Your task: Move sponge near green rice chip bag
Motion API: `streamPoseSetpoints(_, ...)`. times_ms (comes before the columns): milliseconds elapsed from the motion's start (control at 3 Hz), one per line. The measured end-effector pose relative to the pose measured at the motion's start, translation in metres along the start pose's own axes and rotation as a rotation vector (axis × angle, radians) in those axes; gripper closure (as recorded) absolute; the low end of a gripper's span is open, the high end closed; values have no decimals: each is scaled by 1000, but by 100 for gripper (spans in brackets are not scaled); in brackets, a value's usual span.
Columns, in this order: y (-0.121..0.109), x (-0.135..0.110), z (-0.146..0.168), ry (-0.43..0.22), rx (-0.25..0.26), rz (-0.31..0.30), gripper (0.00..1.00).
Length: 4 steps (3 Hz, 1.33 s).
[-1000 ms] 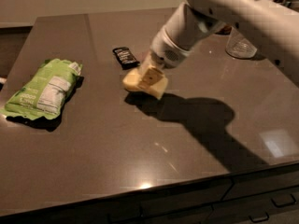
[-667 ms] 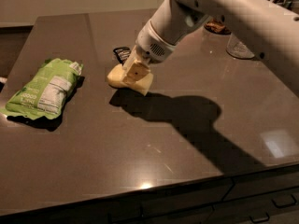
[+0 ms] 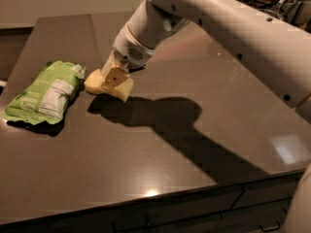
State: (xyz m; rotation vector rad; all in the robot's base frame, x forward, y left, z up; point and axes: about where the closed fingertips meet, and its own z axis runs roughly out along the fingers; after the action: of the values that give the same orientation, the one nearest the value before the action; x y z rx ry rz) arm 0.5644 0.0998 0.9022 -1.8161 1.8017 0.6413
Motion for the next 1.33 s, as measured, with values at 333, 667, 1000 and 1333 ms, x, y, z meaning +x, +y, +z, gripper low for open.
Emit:
streamPoseSetpoints(333,-4,-19,32,-12,-14,-23,77)
streamPoseSetpoints(667,-8,-25,47,-21,-22,-28,54)
streamPoseSetpoints(1000,-7,-26,49,-20,-25,-30,30)
streamPoseSetpoints(1333,-6,-26,50,-19,-29,-31,7)
